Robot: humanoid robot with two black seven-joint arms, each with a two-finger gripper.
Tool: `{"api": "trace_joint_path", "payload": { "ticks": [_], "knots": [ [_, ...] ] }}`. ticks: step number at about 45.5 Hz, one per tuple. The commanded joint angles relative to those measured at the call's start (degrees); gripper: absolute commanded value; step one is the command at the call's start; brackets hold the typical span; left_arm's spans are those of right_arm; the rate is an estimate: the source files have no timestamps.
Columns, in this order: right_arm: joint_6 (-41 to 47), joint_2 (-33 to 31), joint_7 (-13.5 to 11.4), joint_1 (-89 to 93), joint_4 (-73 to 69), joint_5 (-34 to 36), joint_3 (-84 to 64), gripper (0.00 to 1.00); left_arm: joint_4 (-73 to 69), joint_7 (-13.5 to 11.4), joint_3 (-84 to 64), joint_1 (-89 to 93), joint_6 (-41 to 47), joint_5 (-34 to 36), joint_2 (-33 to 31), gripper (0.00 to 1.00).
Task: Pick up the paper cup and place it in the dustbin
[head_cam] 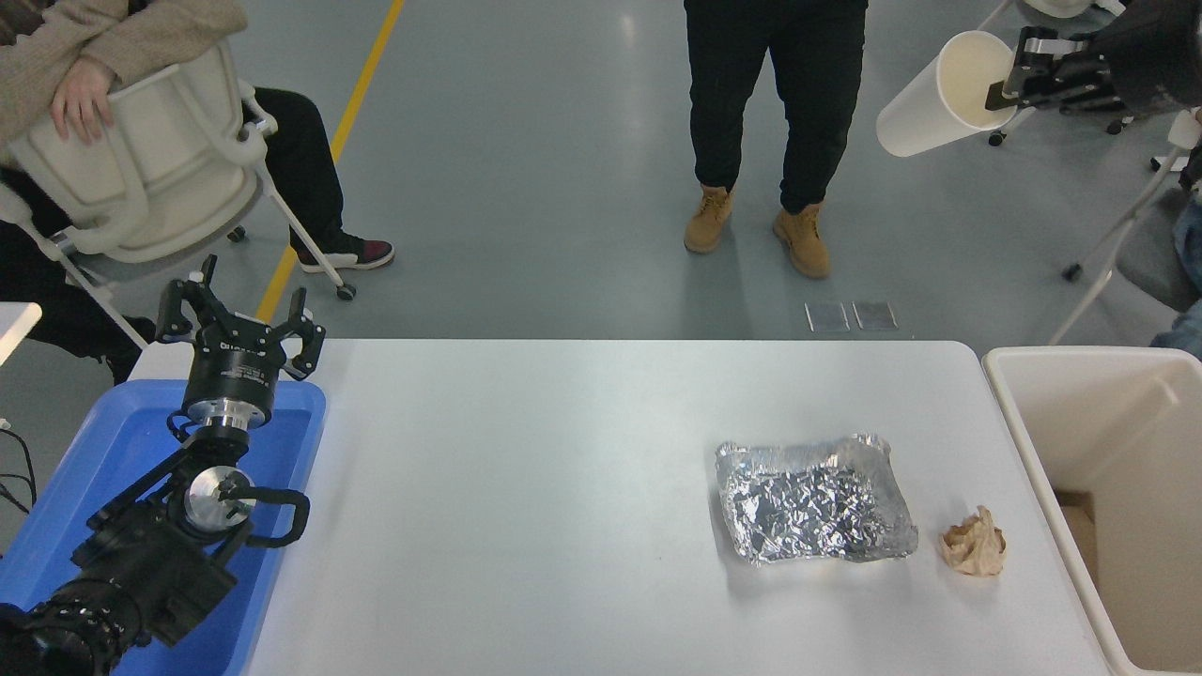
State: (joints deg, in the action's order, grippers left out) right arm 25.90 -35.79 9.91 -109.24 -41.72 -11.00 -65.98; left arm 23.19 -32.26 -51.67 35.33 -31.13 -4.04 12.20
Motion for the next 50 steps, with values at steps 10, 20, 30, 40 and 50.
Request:
{"api": "trace_joint_path", "payload": {
  "ticks": [10,20,30,40,50],
  "knots": [
    [-4.3,-0.5,-4.0,37.5,35.3,16.4,2.9,0.00,0.0,0.0,0.0,0.0,0.0,0.0,0.0,0.99],
    [-8.9,-0.6,-8.1,49.8,38.2,16.5,12.4,0.00,0.0,0.0,0.0,0.0,0.0,0.0,0.0,0.99],
    [-13.1,0.1,-12.5,61.6,38.1,17.5,25.7,0.00,0.0,0.0,0.0,0.0,0.0,0.0,0.0,0.99],
    [-16.3,3.0,-12.5,70.3,38.1,17.7,32.8,0.00,0.0,0.0,0.0,0.0,0.0,0.0,0.0,0.99],
    [-18.8,6.8,-12.5,75.9,38.2,17.9,36.5,0.00,0.0,0.0,0.0,0.0,0.0,0.0,0.0,0.99]
  ]
}}
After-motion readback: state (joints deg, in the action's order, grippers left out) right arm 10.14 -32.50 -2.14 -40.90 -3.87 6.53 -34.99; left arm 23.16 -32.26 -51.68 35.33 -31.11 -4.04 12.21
